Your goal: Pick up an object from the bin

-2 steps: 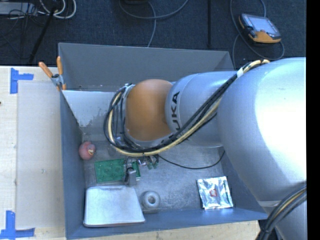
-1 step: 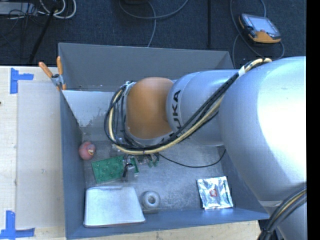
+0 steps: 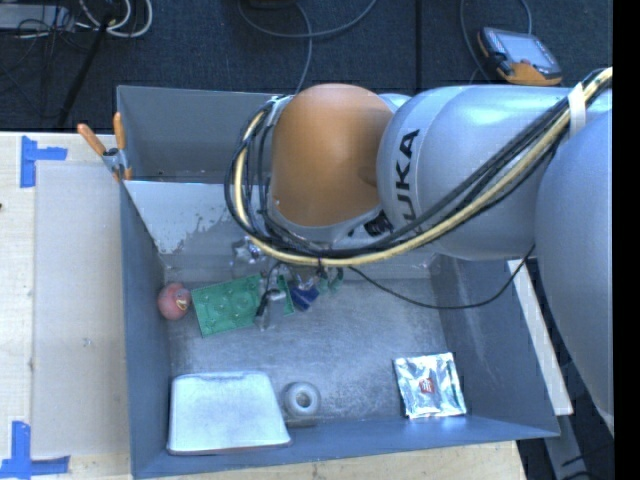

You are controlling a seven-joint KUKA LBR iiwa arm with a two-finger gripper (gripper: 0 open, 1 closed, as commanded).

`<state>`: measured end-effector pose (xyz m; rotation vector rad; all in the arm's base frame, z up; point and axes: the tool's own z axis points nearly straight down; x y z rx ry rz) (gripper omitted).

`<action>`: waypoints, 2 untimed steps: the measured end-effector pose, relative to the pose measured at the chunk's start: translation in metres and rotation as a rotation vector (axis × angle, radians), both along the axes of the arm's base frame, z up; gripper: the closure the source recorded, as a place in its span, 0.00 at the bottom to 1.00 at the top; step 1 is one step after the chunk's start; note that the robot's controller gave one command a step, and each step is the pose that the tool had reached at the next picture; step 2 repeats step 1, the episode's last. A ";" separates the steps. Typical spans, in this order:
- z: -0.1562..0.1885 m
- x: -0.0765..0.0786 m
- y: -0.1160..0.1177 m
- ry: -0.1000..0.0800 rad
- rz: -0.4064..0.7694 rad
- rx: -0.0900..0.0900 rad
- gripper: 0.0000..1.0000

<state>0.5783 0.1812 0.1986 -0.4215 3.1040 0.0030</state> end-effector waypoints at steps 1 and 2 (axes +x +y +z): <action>0.053 -0.015 0.028 0.002 0.582 -0.004 1.00; 0.053 -0.015 0.028 0.002 0.582 -0.004 1.00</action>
Offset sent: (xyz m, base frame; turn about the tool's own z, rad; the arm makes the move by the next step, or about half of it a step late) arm -0.0160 0.0264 0.0517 -0.5808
